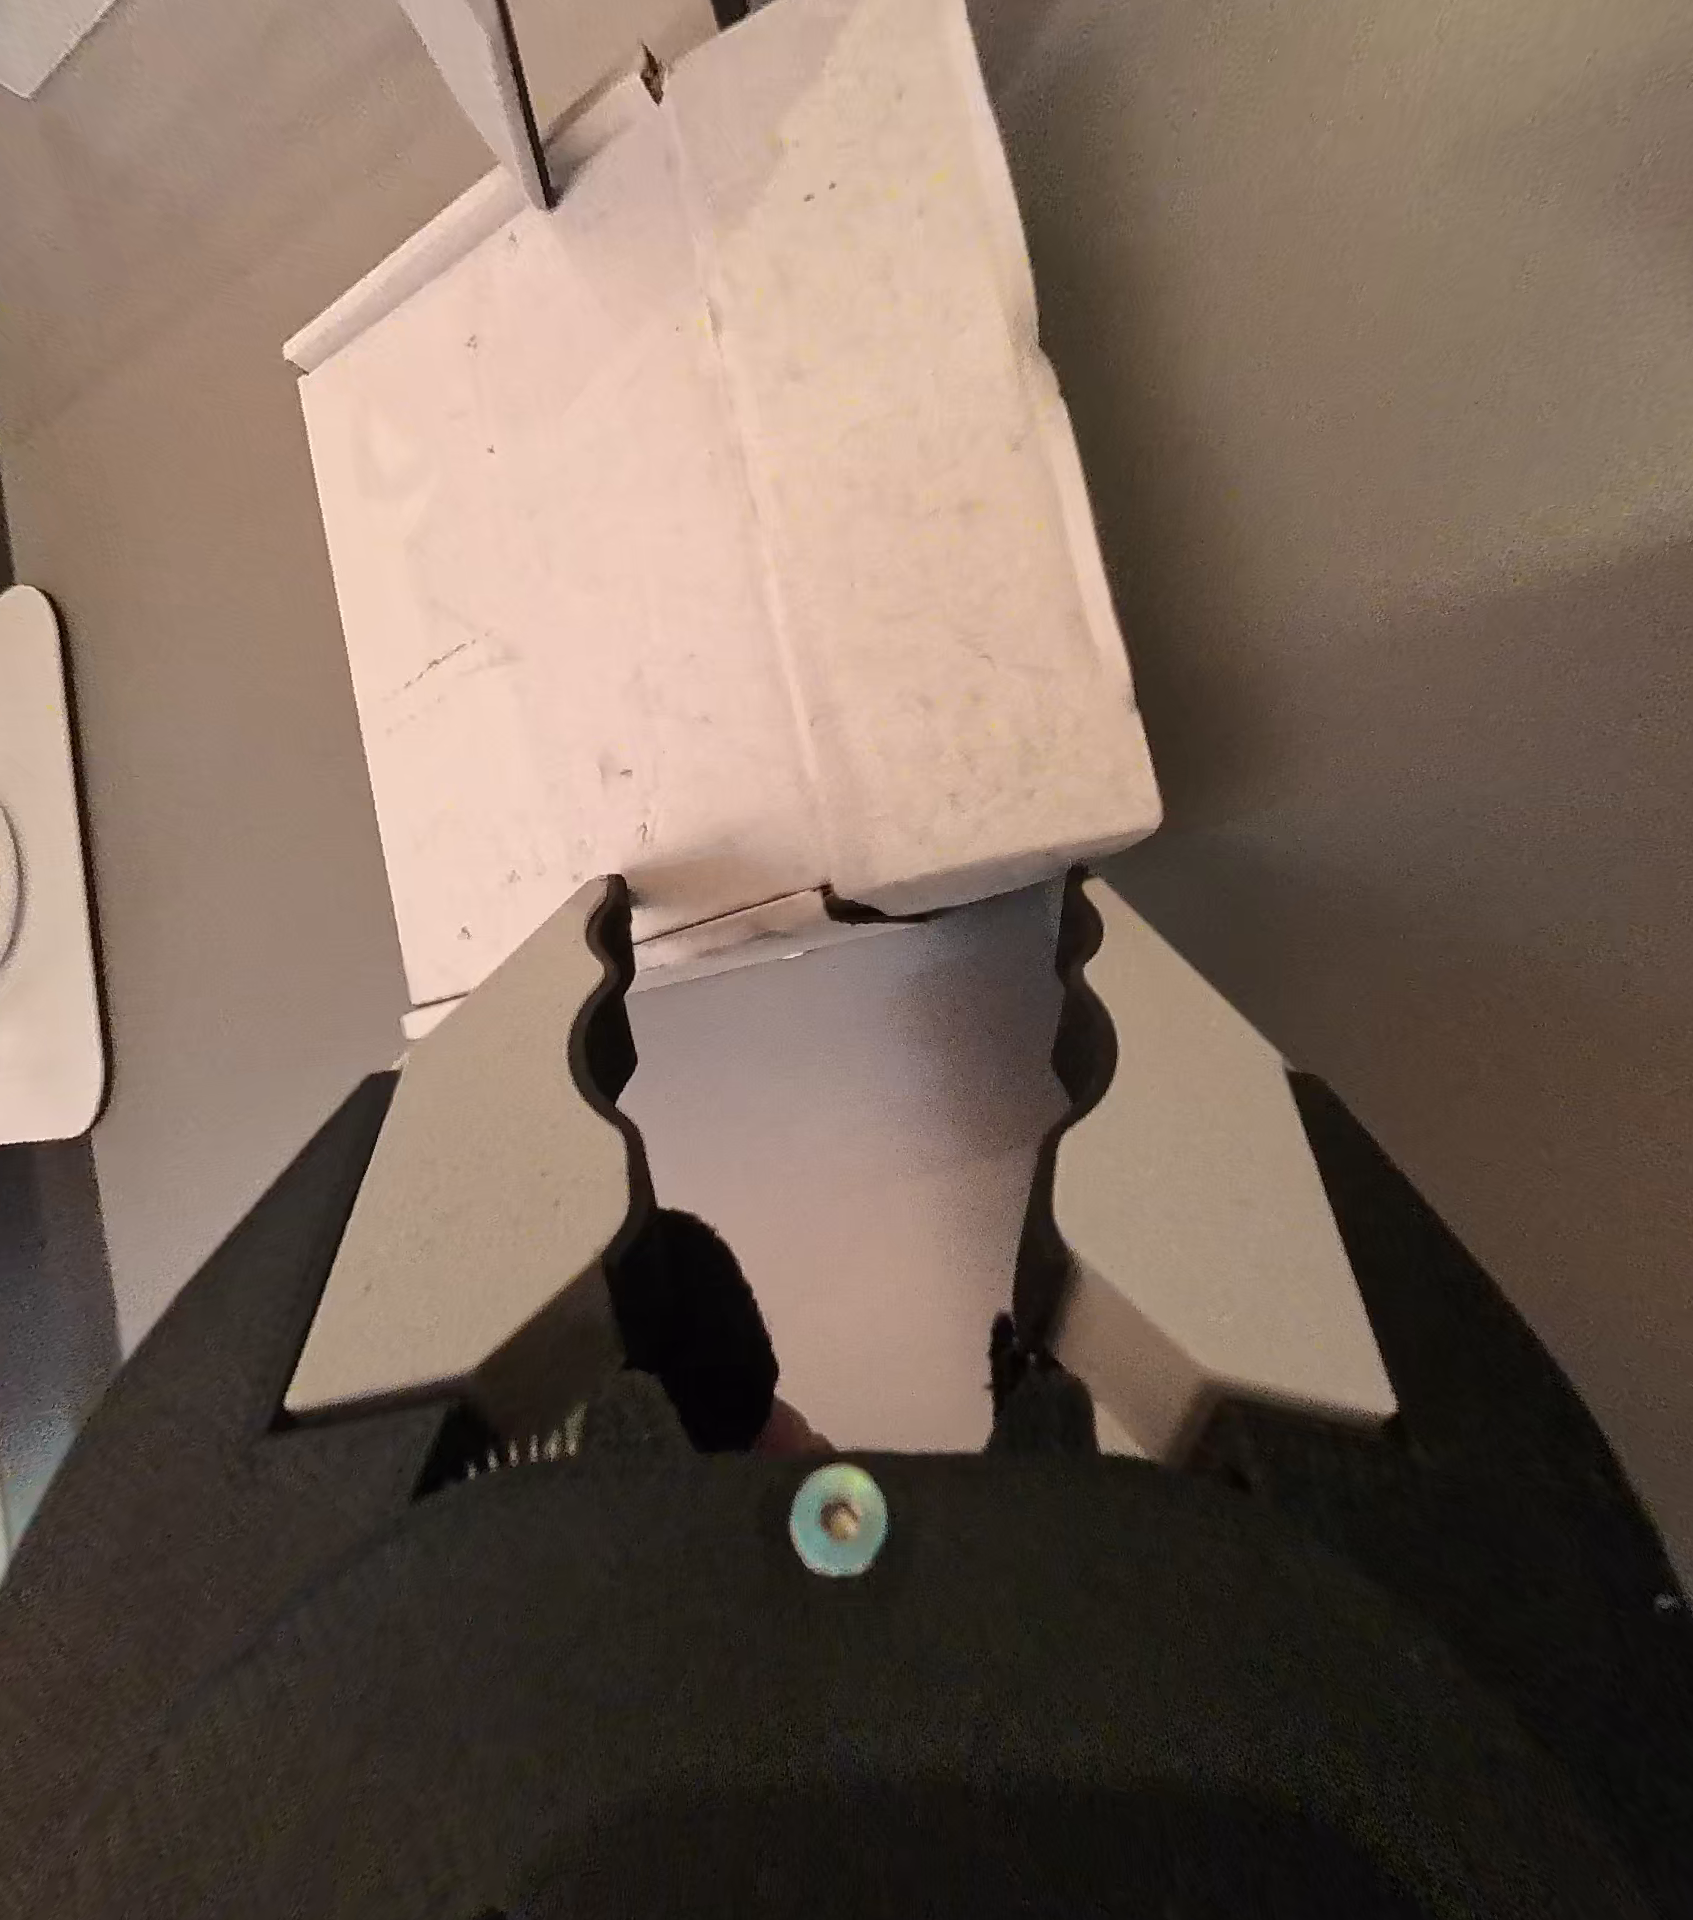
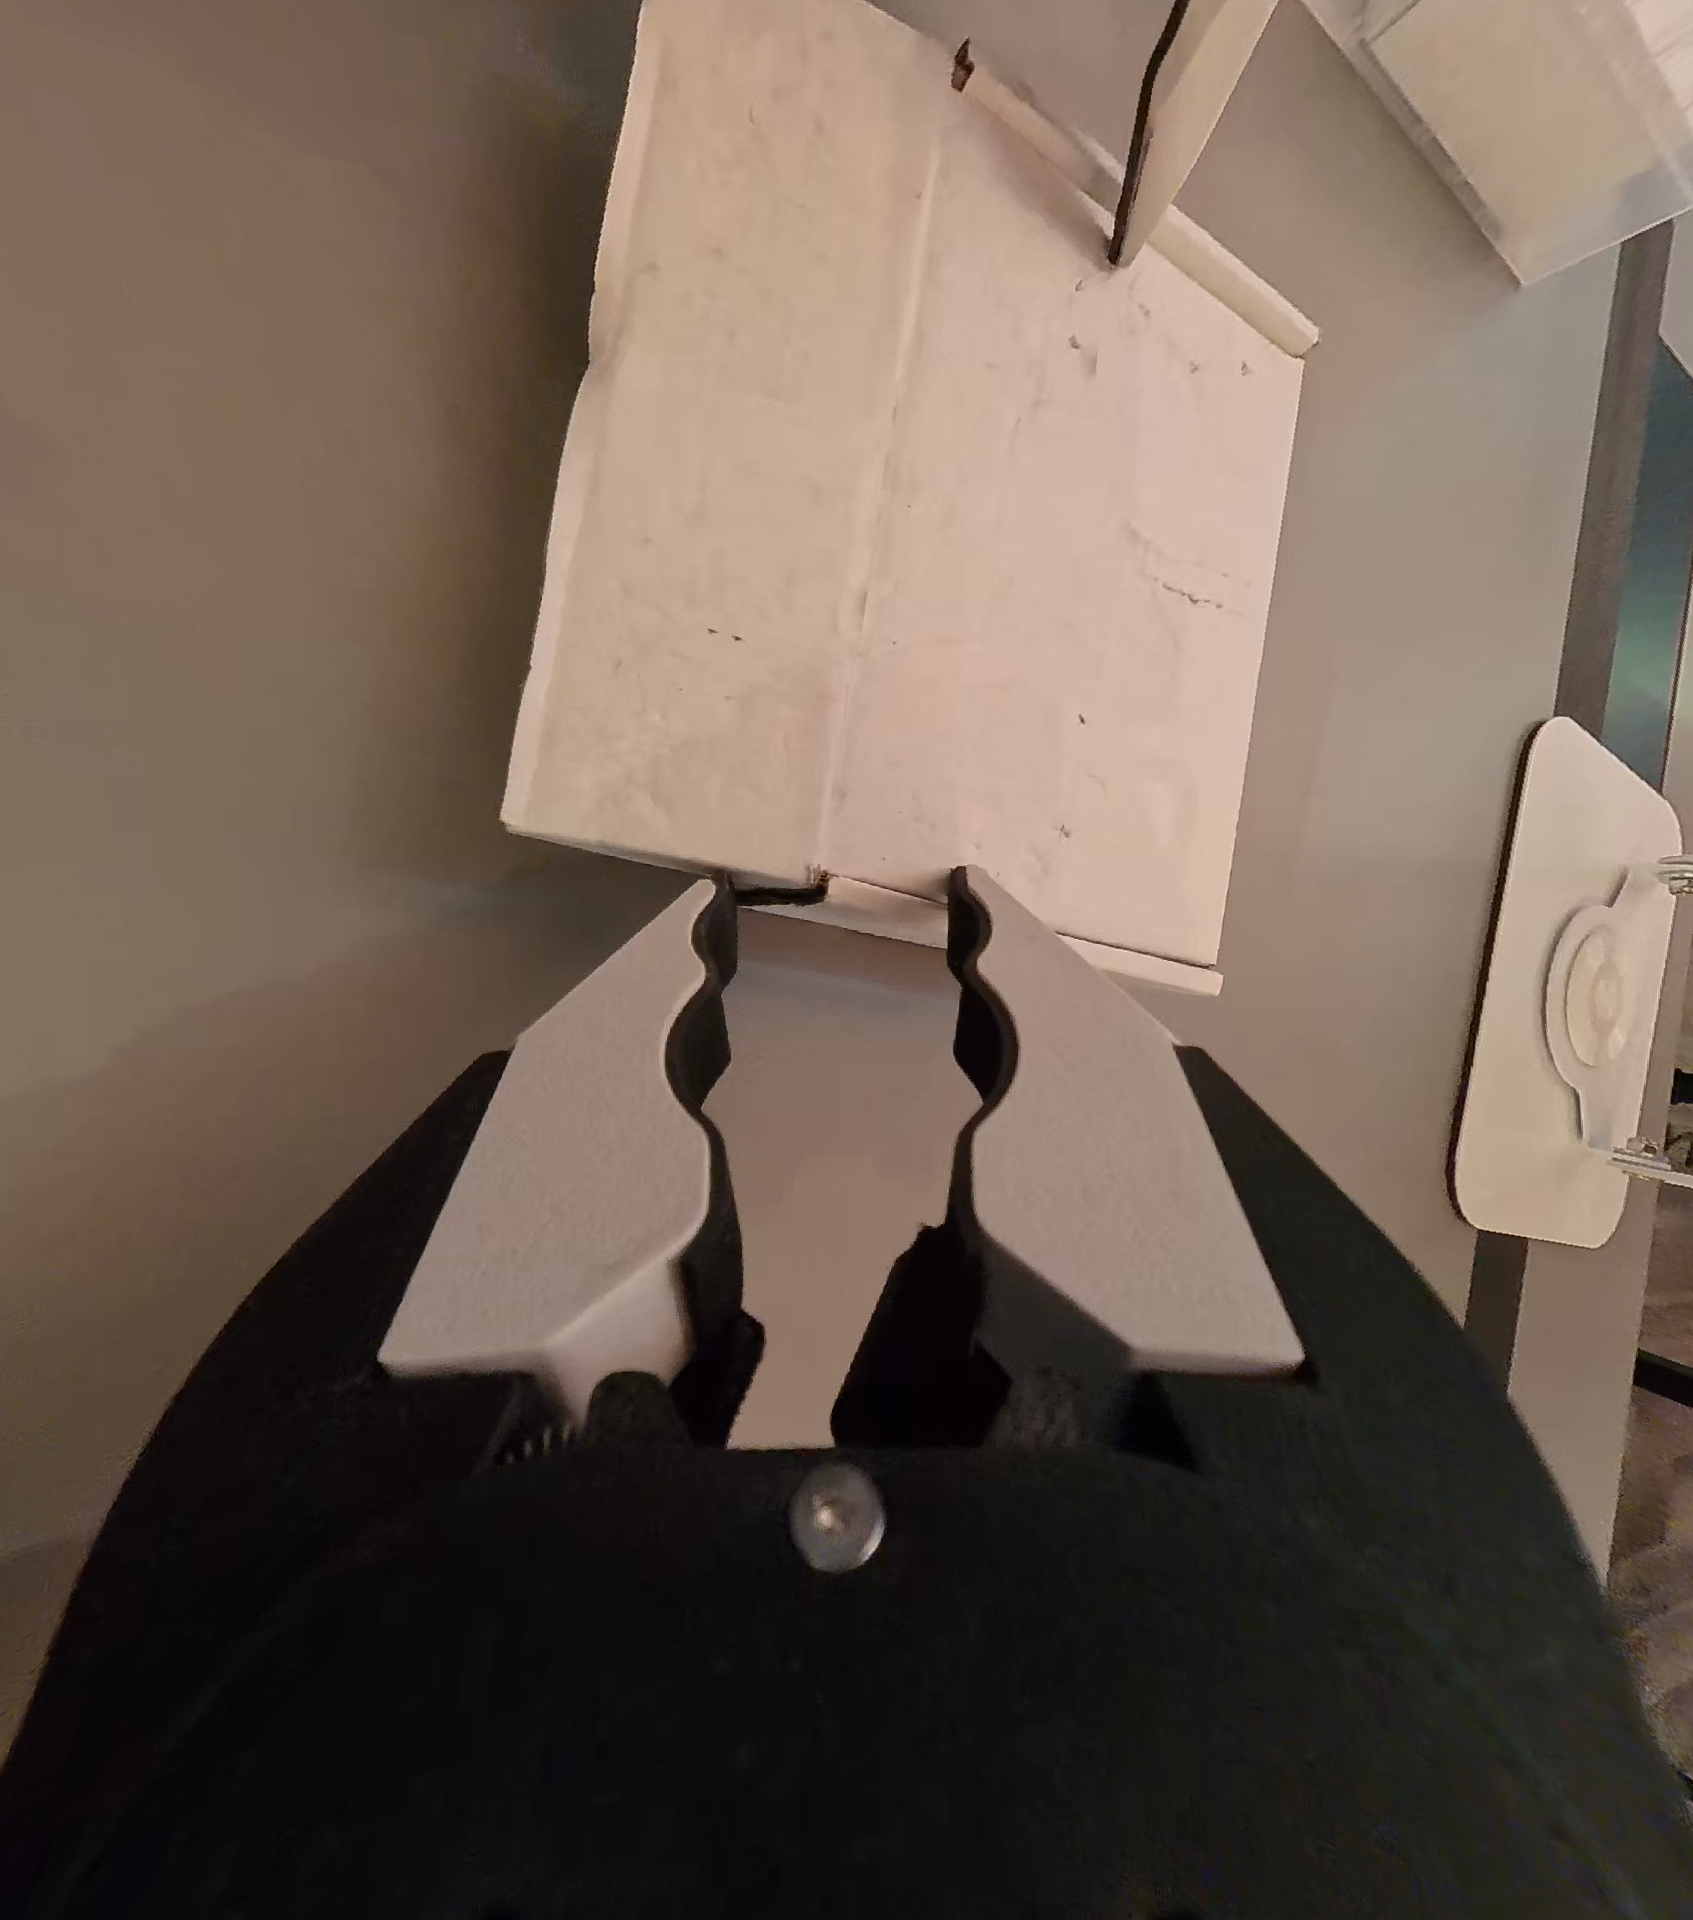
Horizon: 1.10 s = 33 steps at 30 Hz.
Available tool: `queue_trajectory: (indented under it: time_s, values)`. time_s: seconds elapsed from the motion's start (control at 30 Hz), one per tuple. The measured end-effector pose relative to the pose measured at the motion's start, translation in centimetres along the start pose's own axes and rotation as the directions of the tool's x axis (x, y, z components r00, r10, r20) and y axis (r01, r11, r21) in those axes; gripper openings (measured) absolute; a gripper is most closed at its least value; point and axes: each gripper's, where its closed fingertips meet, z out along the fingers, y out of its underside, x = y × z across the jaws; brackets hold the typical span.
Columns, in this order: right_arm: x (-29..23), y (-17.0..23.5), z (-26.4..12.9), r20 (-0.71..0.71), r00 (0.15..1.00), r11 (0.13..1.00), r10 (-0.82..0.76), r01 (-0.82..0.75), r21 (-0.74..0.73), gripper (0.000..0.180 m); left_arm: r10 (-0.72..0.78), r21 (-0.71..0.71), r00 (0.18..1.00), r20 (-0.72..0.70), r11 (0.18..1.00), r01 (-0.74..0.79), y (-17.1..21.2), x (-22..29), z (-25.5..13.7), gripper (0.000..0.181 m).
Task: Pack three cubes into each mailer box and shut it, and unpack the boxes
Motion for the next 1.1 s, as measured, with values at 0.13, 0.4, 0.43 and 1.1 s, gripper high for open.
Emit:
queue_trajectory:
  time_s: [0.13, 0.4, 0.43, 1.1]
  values:
    - [0.08, -0.01, 0.0, 0.003, 1.0, 1.0, 0.005, -0.005, -0.005, 0.038, 0.005, 0.007, 1.0, 0.0, 1.0, -0.005, -0.02, -0.13, 0.0, 0.079]
    - [0.08, 0.0, 0.01, -0.013, 1.0, 1.0, 0.013, -0.013, -0.018, 0.037, 0.008, 0.01, 1.0, 0.027, 1.0, -0.008, -0.04, -0.31, 0.1, 0.076]
    - [0.08, 0.02, 0.03, -0.017, 1.0, 1.0, 0.012, -0.012, -0.021, 0.037, 0.018, 0.008, 0.999, 0.029, 1.0, -0.018, 0.01, -0.3, 0.12, 0.075]
    - [0.02, 0.05, 0.06, -0.036, 0.999, 0.999, -0.003, 0.001, -0.044, 0.037, 0.114, -0.06, 0.992, 0.054, 0.992, -0.111, 0.24, -0.56, 0.41, 0.072]
